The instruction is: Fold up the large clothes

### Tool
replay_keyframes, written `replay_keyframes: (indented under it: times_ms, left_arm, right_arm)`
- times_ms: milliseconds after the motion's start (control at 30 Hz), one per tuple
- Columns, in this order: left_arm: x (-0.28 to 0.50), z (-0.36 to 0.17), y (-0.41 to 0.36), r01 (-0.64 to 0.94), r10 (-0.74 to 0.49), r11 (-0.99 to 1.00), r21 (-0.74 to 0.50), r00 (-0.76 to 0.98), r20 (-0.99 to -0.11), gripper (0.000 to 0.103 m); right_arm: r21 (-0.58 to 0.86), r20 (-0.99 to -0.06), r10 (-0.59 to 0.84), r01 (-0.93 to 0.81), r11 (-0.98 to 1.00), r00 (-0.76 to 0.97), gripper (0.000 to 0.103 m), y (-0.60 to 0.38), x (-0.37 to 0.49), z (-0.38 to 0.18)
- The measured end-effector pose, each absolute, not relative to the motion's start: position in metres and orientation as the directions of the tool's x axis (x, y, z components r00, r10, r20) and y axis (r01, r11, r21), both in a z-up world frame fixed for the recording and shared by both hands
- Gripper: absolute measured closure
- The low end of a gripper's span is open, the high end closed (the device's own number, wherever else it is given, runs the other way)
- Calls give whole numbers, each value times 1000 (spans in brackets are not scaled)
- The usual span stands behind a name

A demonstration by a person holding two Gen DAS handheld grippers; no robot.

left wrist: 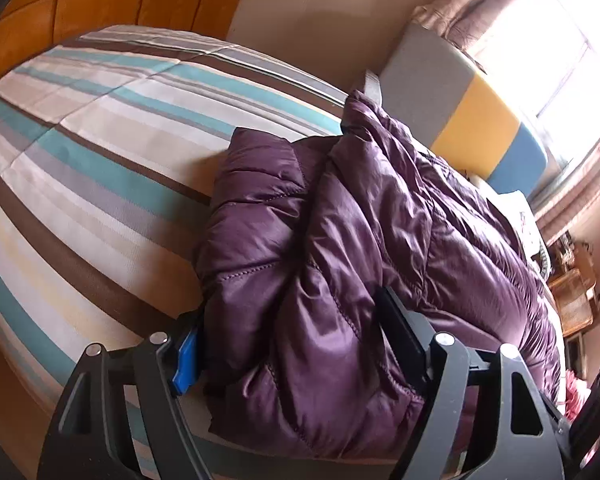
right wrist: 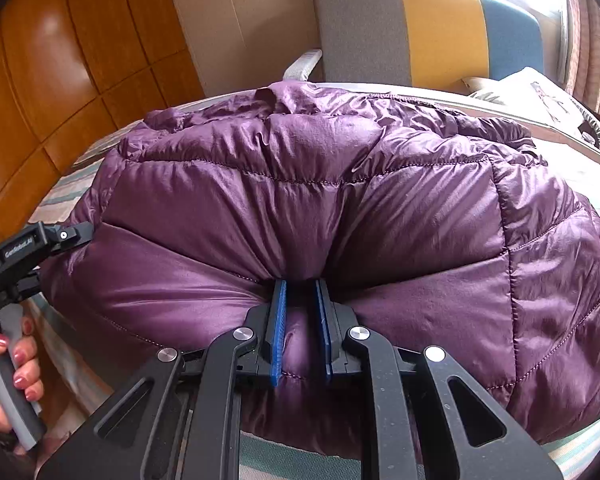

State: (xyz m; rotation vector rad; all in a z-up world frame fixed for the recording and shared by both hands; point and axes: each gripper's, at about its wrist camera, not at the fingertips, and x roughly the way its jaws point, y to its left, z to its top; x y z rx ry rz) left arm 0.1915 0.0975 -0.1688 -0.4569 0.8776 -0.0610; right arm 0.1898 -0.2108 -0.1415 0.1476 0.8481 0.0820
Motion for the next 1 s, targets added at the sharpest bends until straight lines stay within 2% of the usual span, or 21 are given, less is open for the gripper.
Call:
replay_keyframes:
  times_ms: [167, 333, 400, 500, 700, 1000]
  left_arm:
    - [195, -171, 100, -142, -267, 881, -451, 636, -723, 46]
    - [200, -175, 103, -165, -307, 847, -505, 624, -719, 57]
    - [200, -171, 102, -167, -322, 834, -526, 626, -710, 72]
    - [190, -151, 89, -114, -277, 872, -475, 686, -673, 81]
    - [169, -102, 62, 37, -296, 898, -439, 787, -541, 85]
    - [150, -59, 24, 224, -405, 881, -416, 811, -423, 86]
  right_arm:
    - [196, -737, 148, -1, 981, 660, 88, -215, 189, -142]
    - [199, -741, 148, 4, 980, 655, 88, -220, 188, -141]
    - [190, -745, 137, 10, 982, 653, 88, -221, 189, -141]
    - [167, -749, 112, 23, 986, 652, 88, -214, 191, -141]
    - [152, -747, 78, 55, 987, 661, 88, -202, 189, -142]
    - [215, -749, 117, 73, 974, 652, 88, -209, 192, -144]
